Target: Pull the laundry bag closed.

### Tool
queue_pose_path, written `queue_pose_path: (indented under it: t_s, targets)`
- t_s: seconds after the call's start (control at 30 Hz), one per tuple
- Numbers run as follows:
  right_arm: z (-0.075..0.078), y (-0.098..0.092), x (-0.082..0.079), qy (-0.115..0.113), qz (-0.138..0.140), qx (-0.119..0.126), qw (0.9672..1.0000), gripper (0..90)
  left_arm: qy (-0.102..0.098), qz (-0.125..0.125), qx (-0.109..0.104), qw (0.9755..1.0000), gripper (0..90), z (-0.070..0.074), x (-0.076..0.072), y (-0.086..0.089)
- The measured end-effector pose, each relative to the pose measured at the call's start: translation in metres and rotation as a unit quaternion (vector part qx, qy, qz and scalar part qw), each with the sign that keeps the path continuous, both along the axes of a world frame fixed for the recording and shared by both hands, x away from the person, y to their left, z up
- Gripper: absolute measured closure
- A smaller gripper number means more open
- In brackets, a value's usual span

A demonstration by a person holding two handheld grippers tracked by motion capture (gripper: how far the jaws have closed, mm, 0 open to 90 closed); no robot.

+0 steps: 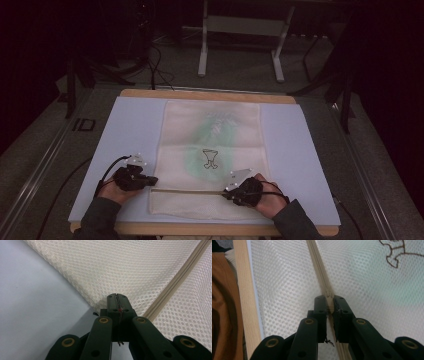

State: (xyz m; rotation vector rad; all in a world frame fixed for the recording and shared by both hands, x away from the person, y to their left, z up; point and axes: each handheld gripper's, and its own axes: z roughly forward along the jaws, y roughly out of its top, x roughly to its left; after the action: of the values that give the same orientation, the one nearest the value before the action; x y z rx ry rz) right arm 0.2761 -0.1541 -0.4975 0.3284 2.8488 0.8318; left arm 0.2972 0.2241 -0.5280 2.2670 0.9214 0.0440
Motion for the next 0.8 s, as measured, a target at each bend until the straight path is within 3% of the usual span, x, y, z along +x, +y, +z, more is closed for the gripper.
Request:
queue_pose_path:
  t_s: [0.8]
  targets:
    - [-0.006,-0.032,0.001,0.010,-0.020,-0.003,0.9997,82.2,0.000,0.001,0.000,1.0000,90.0,0.000,0.000,0.000]
